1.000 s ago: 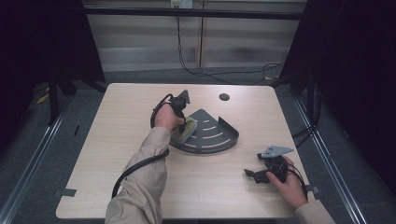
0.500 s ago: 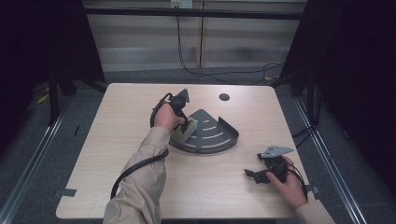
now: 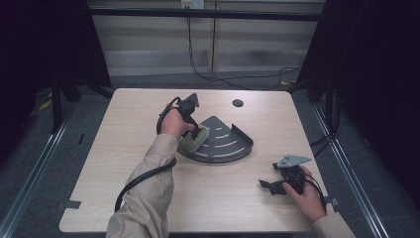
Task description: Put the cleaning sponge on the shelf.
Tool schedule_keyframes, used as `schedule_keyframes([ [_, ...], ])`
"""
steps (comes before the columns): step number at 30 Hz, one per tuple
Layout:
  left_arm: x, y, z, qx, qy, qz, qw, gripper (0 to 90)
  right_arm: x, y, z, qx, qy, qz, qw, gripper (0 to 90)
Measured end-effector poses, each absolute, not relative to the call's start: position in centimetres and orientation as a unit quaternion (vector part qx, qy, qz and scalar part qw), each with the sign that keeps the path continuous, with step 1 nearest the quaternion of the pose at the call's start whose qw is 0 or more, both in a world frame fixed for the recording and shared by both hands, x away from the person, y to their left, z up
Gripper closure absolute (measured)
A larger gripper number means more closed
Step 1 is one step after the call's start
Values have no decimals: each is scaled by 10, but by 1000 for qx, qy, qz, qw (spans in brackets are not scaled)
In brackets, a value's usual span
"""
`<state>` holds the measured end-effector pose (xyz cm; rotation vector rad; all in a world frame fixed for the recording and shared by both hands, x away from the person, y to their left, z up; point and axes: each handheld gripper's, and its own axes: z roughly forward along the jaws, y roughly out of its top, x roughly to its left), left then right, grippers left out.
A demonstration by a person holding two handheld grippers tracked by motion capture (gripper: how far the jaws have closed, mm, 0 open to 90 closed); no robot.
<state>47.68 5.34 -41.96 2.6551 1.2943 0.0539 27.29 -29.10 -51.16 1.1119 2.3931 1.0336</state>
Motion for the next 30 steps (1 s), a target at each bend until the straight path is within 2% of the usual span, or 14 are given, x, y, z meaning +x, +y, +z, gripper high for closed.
schedule_keyframes([
  [30, 454, 78, -394, 893, 435, 8, 112, 183, 273, -291, -512, 388, 834, 360, 153, 120],
])
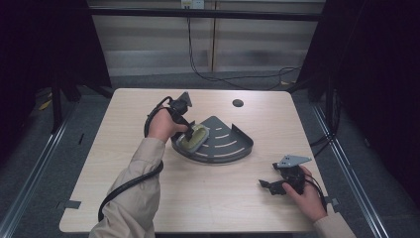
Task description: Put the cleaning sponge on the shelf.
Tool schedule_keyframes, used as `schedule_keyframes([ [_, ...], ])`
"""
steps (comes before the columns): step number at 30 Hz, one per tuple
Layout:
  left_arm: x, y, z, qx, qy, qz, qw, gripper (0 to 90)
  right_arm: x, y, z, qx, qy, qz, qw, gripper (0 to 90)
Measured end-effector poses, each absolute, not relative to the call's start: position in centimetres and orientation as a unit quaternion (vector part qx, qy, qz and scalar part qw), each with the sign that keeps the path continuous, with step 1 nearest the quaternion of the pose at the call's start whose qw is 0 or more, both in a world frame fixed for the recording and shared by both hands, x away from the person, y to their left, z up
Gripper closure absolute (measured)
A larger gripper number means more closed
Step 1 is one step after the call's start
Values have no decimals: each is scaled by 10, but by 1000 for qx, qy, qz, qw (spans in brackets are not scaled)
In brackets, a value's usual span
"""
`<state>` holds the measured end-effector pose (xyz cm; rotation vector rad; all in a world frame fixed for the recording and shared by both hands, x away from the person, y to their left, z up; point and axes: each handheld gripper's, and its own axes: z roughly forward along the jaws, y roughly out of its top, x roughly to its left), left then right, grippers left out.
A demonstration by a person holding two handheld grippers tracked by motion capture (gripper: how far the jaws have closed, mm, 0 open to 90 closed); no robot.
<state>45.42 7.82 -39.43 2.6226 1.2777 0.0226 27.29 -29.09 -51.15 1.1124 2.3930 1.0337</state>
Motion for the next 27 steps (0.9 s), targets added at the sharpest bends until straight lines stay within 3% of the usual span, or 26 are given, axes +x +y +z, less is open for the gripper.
schedule_keyframes([
  [27, 415, 128, -404, 894, 426, 3, 136, 186, 273, -291, -512, 389, 834, 360, 153, 120],
])
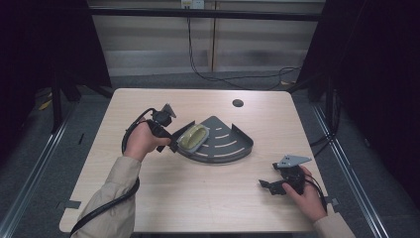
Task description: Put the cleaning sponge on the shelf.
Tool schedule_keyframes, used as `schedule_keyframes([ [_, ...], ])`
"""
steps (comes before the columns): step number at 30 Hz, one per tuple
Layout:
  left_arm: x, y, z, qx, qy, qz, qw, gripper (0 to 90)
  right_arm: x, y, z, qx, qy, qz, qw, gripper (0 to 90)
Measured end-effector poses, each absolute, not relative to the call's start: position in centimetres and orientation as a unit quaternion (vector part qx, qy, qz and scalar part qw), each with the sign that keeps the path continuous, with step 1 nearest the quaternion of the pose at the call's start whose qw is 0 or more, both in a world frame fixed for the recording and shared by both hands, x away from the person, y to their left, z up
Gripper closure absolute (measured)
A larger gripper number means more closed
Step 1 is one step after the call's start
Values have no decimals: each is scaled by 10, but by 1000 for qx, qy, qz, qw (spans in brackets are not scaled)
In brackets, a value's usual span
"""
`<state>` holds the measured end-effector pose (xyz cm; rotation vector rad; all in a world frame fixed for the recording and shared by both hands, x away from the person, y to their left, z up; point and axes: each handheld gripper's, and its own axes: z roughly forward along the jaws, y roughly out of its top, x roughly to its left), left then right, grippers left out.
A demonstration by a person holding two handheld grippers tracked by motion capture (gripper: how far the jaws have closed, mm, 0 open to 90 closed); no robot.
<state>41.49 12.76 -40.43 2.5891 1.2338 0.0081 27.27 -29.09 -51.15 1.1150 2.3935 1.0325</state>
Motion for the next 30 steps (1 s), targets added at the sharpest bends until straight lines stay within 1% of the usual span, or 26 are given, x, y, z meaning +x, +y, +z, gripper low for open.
schedule_keyframes([
  [9, 400, 144, -422, 893, 424, -4, 150, 186, 273, -291, -512, 388, 835, 360, 153, 120],
  [13, 393, 150, -428, 892, 421, -4, 166, 186, 273, -291, -511, 388, 835, 359, 153, 120],
  [19, 385, 164, -445, 895, 412, -8, 172, 186, 273, -291, -512, 388, 835, 360, 153, 120],
  [30, 374, 182, -462, 896, 400, 10, 195, 186, 273, -291, -512, 388, 835, 359, 153, 120],
])
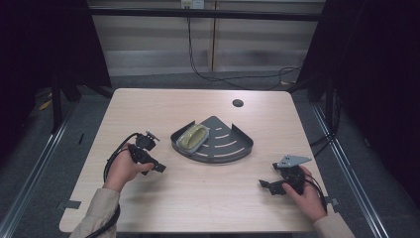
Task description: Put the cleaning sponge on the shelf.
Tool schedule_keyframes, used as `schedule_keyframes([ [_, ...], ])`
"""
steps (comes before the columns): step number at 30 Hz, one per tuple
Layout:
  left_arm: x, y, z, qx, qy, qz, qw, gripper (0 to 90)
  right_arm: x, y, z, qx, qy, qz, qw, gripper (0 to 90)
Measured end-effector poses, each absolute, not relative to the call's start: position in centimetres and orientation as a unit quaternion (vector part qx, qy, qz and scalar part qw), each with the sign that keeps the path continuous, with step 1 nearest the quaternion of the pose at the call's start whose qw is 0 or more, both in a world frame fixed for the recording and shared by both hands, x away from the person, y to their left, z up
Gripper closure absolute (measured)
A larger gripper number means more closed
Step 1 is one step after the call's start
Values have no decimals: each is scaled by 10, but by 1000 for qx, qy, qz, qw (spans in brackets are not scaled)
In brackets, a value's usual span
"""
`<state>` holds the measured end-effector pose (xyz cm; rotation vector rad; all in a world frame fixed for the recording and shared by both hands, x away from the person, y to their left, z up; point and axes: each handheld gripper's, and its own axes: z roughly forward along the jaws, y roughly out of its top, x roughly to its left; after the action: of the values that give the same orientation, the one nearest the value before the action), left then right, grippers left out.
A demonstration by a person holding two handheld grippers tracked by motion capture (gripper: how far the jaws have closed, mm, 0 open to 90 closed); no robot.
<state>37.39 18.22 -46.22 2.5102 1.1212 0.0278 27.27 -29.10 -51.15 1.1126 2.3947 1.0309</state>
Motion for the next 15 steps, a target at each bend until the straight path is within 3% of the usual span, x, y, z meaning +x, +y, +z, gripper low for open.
schedule_keyframes([
  [15, 361, 202, -483, 893, 386, 53, 226, 163, 273, -291, -512, 388, 835, 359, 153, 120],
])
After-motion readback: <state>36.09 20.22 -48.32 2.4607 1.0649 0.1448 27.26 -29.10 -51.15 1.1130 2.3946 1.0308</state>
